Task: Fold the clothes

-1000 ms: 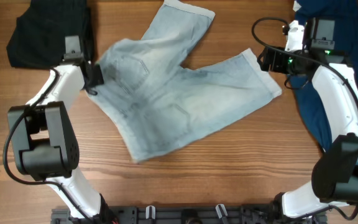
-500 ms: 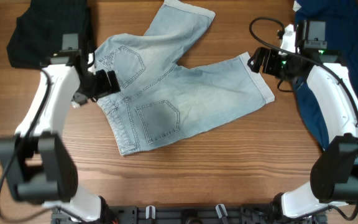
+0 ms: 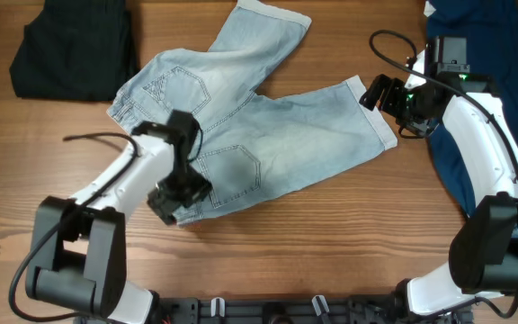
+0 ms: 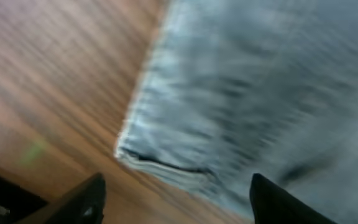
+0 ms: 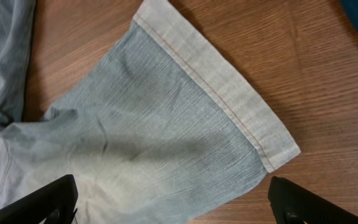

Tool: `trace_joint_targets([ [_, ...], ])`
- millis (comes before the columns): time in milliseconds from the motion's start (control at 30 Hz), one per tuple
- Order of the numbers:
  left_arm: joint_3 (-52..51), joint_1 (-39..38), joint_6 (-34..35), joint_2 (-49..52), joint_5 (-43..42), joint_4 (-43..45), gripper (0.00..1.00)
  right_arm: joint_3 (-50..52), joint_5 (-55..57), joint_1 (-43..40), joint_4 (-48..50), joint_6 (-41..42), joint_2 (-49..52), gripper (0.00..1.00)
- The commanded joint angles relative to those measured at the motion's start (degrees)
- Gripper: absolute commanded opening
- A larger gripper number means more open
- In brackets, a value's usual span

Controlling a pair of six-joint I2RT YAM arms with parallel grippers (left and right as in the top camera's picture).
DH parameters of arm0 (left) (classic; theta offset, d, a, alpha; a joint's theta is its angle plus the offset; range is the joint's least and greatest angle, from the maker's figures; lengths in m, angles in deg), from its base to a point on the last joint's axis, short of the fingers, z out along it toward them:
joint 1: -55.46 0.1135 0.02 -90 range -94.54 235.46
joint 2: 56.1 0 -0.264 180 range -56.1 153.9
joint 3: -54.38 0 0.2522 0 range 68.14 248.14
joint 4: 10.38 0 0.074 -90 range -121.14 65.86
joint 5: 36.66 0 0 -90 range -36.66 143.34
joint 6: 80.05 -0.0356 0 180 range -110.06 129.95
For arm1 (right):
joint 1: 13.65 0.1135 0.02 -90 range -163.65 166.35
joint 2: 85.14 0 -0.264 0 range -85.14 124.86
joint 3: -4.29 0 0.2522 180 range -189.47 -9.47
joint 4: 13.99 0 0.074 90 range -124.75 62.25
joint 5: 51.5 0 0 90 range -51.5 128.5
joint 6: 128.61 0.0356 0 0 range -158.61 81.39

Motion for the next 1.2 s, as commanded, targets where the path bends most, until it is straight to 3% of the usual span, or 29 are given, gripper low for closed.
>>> trace_joint_targets([
  [0, -5.22, -2.49, 16.35, 0.33, 5.77, 4.94, 0.69, 0.46, 1.55, 0.09, 0.55, 1.4, 0.07, 0.99],
  [100, -9.53, -2.95, 17.22, 0.33, 5.73, 12.55, 0.63, 0.46, 1.62, 0.09, 0.52, 1.4, 0.07, 0.99],
  [200, -12.11, -2.64, 17.22, 0.37, 5.79, 16.0, 0.49, 0.46, 2.1, 0.09, 0.44, 1.38, 0.07, 0.97],
  [333, -12.35, -1.46, 16.81, 0.37, 6.45, 15.96, 0.05, 0.63, 4.9, 0.11, -2.43, 2.4, 1.22, 0.87],
  [533, -12.35, -1.4, 16.81, 0.37, 7.06, 15.69, 0.04, 8.68, 5.77, 0.09, 3.06, 7.41, 4.0, 0.8],
  [867, -12.35, -1.4, 16.81, 0.37, 7.45, 15.32, 0.04, 18.32, 10.6, 0.09, 14.29, 9.4, 4.52, 0.49],
  [1033, -12.35, -1.4, 16.79, 0.35, 7.45, 15.26, 0.04, 22.77, 11.56, 0.09, 19.71, 9.44, 4.55, 0.41],
  [1100, -12.33, -1.4, 16.79, 0.31, 7.45, 15.04, 0.04, 23.41, 12.37, 0.09, 21.0, 9.81, 4.55, 0.28],
  [1167, -12.31, -1.38, 16.76, -0.04, 7.43, 14.6, 0.04, 23.41, 13.27, 0.09, 22.18, 9.81, 4.55, 0.04],
])
